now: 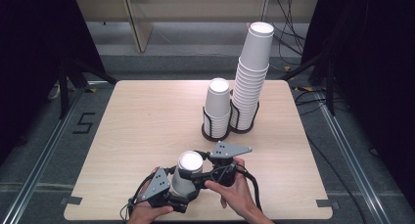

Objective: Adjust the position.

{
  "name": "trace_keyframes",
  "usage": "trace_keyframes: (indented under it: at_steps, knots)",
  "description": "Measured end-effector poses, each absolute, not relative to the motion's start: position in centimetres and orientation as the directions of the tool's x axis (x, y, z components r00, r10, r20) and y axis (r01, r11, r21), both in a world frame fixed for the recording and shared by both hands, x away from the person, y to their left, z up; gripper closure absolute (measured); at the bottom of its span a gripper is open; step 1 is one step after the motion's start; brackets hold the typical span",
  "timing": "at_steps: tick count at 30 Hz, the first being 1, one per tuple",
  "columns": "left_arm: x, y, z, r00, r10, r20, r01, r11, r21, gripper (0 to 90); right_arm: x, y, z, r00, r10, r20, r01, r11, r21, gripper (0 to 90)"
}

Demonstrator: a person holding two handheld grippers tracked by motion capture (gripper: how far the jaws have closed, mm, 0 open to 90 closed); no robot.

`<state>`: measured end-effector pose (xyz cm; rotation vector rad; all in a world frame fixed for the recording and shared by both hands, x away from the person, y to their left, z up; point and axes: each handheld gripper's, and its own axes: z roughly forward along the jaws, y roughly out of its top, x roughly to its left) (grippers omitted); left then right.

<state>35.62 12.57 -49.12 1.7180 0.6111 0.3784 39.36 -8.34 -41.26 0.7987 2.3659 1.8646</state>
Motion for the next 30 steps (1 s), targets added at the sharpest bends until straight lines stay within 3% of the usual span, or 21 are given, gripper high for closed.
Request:
trace_keyframes:
  at_steps: [7,18,26,30]
  knots:
    - [35.5,12.9,-48.5,0.814,0.581,-0.015,0.182,-0.229,0.956,13.7,39.6,-8.9,-41.2,-0.868,0.383,0.317,0.402,0.166,0.9,23.3]
    - [35.7,13.3,-48.4,0.85,0.526,0.026,0.192,-0.356,0.915,14.9,39.9,-9.3,-41.4,-0.869,0.365,0.333,0.439,0.26,0.86,19.4]
    - [35.6,13.3,-48.4,0.864,0.497,0.082,0.173,-0.446,0.878,15.2,40.2,-9.8,-41.5,-0.906,0.315,0.283,0.398,0.404,0.823,16.5]
    - [35.3,13.0,-48.4,0.867,0.485,0.112,0.152,-0.472,0.868,15.2,40.1,-9.7,-41.7,-0.913,0.305,0.271,0.385,0.423,0.82,17.1]
